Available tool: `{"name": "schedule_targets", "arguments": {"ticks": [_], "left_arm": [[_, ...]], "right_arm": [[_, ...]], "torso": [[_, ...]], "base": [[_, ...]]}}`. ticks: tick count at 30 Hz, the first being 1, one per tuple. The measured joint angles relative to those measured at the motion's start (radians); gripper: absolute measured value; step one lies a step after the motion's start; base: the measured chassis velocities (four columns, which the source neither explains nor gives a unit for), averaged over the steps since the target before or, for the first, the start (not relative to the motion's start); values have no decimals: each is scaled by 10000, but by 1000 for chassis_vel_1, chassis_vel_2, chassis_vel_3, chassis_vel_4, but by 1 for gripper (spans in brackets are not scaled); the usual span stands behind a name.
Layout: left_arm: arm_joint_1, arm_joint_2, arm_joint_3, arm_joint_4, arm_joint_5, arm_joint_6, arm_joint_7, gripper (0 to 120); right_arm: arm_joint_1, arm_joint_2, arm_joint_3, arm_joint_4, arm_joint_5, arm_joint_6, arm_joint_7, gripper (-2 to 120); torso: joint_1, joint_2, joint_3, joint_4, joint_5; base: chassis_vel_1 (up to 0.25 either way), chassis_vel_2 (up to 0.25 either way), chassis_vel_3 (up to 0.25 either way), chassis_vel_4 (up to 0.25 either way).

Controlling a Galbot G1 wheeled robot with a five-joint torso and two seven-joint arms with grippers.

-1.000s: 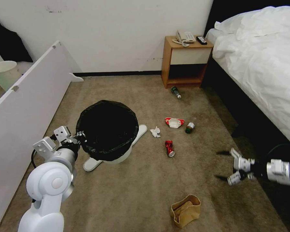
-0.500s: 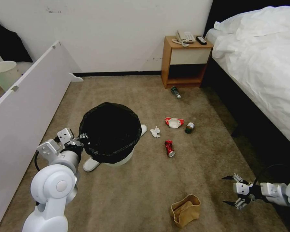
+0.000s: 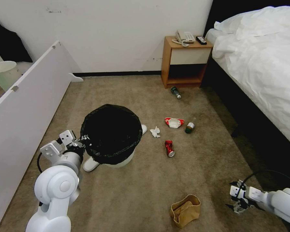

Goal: Pick up the trash bin, then pick up the garbage from the floor and place it into the trash bin.

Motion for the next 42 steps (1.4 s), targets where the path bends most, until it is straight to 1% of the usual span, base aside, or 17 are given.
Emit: {"name": "schedule_targets", "arguments": {"ticks": [2, 3, 6, 9, 15, 20, 26, 29, 30, 33, 34, 36, 39, 40, 42], "left_arm": [[32, 8, -26, -12, 2, -4, 5, 4], [32, 8, -26, -12, 2, -4, 5, 4], [82, 7, -64, -37, 7, -15, 30, 4], [108, 7, -63, -37, 28, -21, 54, 4], [90, -21, 1, 28, 84, -30, 75, 4], [110, -46, 52, 44, 120, -40, 95, 4], [164, -61, 61, -10, 143, -45, 104, 4], [229, -100, 58, -26, 206, -59, 143, 4], [229, -100, 58, -26, 206, -59, 143, 4], [284, -117, 48, -76, 245, -65, 154, 4], [284, -117, 48, -76, 245, -65, 154, 4], [317, -128, 29, -97, 269, -68, 158, 4], [343, -138, 14, -113, 275, -69, 164, 4], [387, -153, -20, -130, 287, -75, 181, 4], [398, -155, -33, -132, 292, -80, 188, 4]], "right_arm": [[58, 12, 147, 216, -344, -423, -781, 100], [58, 12, 147, 216, -344, -423, -781, 100], [94, 27, 485, 311, -842, -612, -1695, 100], [142, 86, 643, 334, -910, -595, -1888, 100], [423, 280, 597, 482, -907, -423, -2068, 100], [866, 482, 35, 545, -864, -217, -2146, 100], [1398, 693, -531, 469, -841, 281, -2320, 100], [2116, 975, -1204, 299, -829, 781, -2453, 100], [2116, 975, -1204, 299, -829, 781, -2453, 100], [2955, 1281, -1953, 181, -829, 896, -2494, 100], [2955, 1281, -1953, 181, -829, 896, -2494, 100], [3498, 1496, -2461, 102, -815, 934, -2523, 100], [3769, 1631, -2728, 47, -802, 955, -2524, 100], [4072, 1775, -3050, -48, -755, 1060, -2529, 100], [4141, 1805, -3138, -79, -750, 1100, -2532, 100]], "torso": [[0, 0, 0, -1, -2], [0, 0, 0, -1, -2], [0, 0, 0, -1, -1], [0, 0, 0, -2, -1], [1, 0, 0, 0, -2], [1, 0, 0, -2, 0], [0, 0, 1, -2, 0], [0, 0, 1, 0, 0], [0, 0, 1, 0, 0], [0, 0, 1, -1, 0], [0, 0, 1, -1, 0], [1, 0, 1, -1, -1], [0, 0, 1, 1, -1], [0, 0, 1, 0, 0], [0, 0, 0, -2, -3]], "base": [[0, 0, 0, 0], [0, 0, 0, 0], [0, 0, 0, 0], [0, 0, 0, 0], [0, 0, 0, 0], [0, 0, 0, 0], [0, 0, 0, 0], [0, 0, 0, 0], [0, 0, 0, 0], [0, 0, 0, 0], [0, 0, 0, 0], [0, 0, 0, 0], [0, 0, 0, 0], [0, 0, 0, 0], [0, 0, 0, 0]]}}
